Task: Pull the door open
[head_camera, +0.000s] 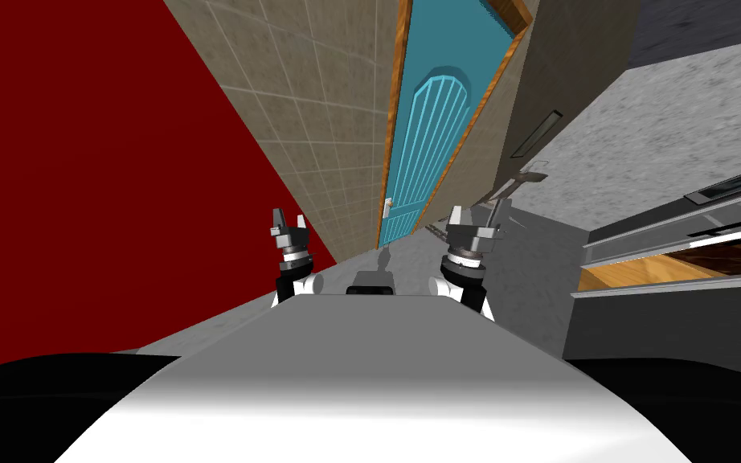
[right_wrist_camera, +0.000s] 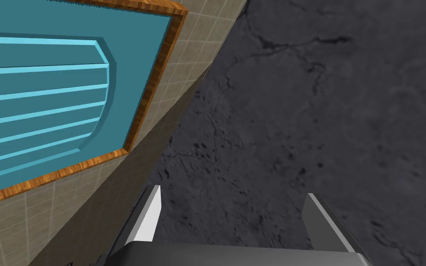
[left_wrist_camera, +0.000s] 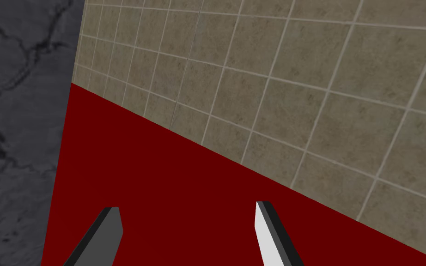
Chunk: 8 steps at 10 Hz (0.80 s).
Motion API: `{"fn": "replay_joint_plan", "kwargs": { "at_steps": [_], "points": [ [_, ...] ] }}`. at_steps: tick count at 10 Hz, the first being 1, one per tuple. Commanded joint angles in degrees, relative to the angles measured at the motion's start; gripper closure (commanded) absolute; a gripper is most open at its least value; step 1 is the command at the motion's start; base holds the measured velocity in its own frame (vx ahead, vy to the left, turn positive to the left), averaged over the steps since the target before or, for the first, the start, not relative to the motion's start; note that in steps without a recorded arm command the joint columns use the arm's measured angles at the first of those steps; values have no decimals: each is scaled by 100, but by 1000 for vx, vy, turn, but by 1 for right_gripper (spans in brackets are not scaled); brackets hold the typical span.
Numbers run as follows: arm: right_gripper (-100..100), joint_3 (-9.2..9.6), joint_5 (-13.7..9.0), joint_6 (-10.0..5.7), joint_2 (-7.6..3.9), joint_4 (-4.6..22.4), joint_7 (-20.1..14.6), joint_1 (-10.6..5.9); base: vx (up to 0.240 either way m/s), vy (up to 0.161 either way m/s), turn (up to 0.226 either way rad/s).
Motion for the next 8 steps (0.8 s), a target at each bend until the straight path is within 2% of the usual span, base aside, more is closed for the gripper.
{"fn": "replay_joint_plan", "kwargs": {
  "at_steps": [1,3,6,7,8],
  "points": [
    [-100,9,63,-14,-48,208,123,-113,26,-5,17],
    [-100,22,147,-32,-111,492,286,-264,58,-19,19],
    [-100,49,339,-73,-251,1088,656,-605,65,-15,27],
    [-100,49,339,-73,-251,1170,656,-605,55,-14,11],
    [-100,60,414,-89,-306,1382,802,-740,51,-21,12]
  ]
}}
